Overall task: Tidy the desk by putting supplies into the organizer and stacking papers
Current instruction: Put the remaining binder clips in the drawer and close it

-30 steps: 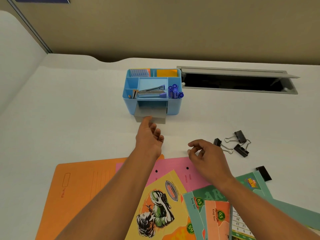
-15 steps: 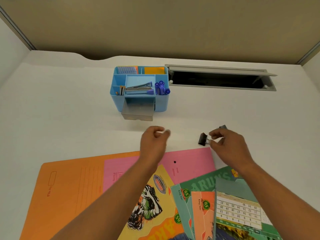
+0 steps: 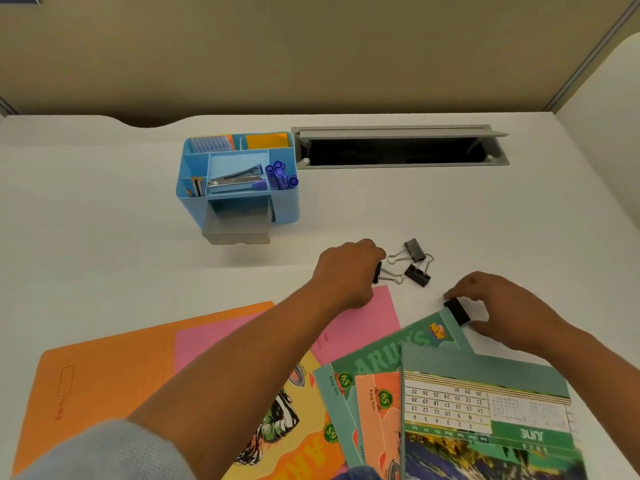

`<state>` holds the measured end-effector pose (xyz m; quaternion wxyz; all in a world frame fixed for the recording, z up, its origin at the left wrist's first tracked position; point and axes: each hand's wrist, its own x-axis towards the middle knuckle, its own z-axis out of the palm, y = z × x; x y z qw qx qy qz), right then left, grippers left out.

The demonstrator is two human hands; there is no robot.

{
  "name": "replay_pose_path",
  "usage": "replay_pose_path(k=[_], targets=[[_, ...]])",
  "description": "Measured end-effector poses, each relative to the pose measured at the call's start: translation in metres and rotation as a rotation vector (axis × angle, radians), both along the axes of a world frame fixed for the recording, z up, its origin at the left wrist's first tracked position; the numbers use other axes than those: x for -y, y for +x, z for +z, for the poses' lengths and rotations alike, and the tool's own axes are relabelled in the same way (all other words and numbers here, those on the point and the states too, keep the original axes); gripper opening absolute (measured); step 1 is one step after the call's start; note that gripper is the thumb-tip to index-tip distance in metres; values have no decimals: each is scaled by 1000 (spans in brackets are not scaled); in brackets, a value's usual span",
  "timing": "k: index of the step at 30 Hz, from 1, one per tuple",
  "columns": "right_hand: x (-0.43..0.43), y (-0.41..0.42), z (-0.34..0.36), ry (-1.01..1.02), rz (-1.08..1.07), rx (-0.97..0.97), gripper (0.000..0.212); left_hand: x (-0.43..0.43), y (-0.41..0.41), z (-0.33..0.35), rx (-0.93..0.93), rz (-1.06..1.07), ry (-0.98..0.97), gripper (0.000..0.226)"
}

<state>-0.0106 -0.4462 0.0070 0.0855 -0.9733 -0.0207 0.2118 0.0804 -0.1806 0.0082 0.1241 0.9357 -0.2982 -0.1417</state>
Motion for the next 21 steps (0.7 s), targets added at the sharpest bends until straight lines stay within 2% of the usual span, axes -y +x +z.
replay_pose_path(k=[9,13,17,21], targets=[[1,0,-6,159,-121,65,43,6,5,-10,-6,8,-8,35],[4,-2,-8,195,-243,118,41,3,6,-7,27,12,26,25],[5,1,-11,213,-403,232,43,-12,5,8,40,143,-99,30],[-6,7,-8,245,-473,309,41,-51,7,38,94,394,-261,40]])
